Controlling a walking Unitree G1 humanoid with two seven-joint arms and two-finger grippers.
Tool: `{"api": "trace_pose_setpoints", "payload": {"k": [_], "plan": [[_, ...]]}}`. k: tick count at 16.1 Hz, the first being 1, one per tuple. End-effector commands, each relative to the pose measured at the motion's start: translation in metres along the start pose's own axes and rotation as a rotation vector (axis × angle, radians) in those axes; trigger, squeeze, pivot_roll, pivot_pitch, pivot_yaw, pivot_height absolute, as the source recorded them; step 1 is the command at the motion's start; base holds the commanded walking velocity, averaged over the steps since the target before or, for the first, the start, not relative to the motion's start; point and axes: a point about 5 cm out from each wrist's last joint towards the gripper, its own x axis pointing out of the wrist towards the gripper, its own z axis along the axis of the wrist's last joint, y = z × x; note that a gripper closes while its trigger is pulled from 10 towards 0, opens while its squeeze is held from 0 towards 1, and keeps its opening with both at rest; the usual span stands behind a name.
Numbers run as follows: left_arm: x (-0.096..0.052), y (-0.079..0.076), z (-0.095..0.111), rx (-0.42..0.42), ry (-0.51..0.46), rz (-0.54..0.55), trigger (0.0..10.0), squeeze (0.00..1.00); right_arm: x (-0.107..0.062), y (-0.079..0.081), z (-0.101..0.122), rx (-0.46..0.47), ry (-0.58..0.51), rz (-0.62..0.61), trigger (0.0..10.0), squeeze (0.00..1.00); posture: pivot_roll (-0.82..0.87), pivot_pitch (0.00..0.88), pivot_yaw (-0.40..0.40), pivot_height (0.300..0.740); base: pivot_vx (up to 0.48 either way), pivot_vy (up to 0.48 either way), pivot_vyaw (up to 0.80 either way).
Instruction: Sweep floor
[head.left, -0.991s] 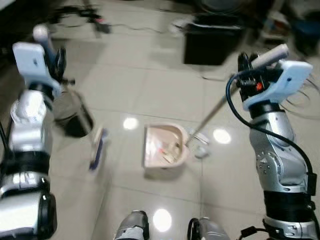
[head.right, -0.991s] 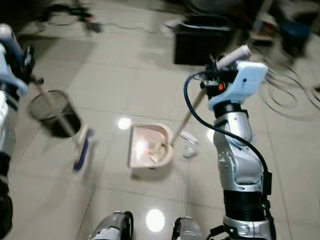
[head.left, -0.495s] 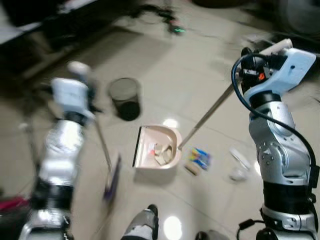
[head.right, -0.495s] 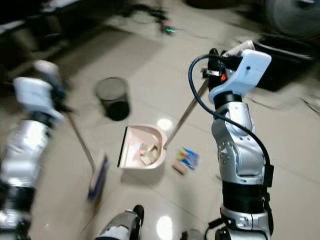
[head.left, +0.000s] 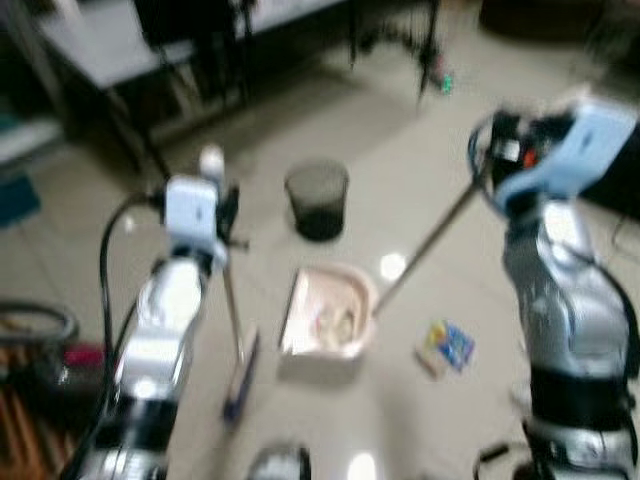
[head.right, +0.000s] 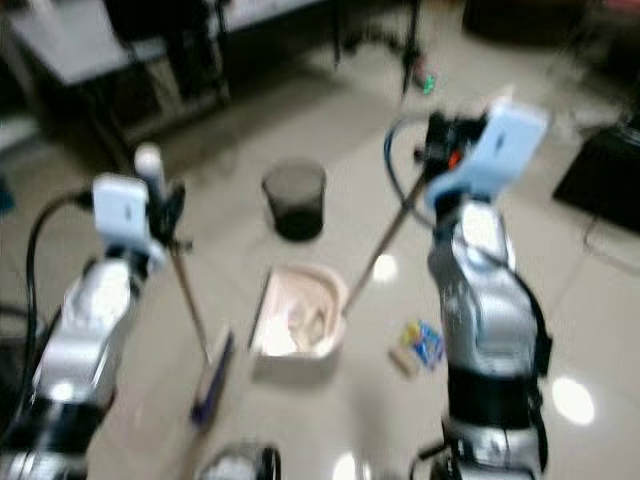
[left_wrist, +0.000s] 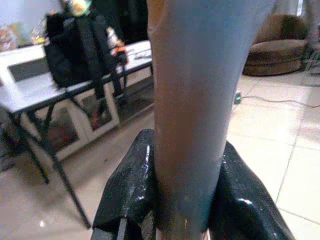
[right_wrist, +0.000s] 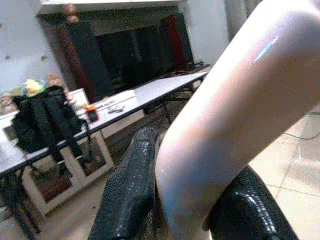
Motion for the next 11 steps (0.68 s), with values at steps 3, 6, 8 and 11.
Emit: {"api": "trace_pose_setpoints", "payload": {"k": [3, 6, 8, 11], "plan": [[-0.001, 0.003, 0.014, 0.019, -0.042, 0.026, 10.0, 0.0, 0.001, 0.004, 0.016, 0.011, -0.059, 0.027, 10.0, 0.0, -0.02, 0.041, 0.046, 0.74, 0.372, 0.0, 0.0], [-0.003, 0.003, 0.013, 0.042, -0.033, 0.03, 10.0, 0.0, 0.004, 0.006, 0.016, 0.017, -0.058, 0.033, 10.0, 0.0, -0.02, 0.032, 0.028, 0.74, 0.384, 0.0, 0.0], [-0.004, 0.001, 0.013, 0.061, -0.038, 0.024, 10.0, 0.0, 0.006, 0.007, 0.017, 0.018, -0.055, 0.039, 10.0, 0.0, -0.01, 0.023, -0.006, 0.74, 0.382, 0.0, 0.0], [-0.005, 0.003, 0.021, 0.057, -0.07, 0.048, 10.0, 0.0, 0.012, 0.011, 0.018, 0.023, -0.045, 0.063, 10.0, 0.0, 0.01, 0.013, -0.068, 0.74, 0.384, 0.0, 0.0]]}}
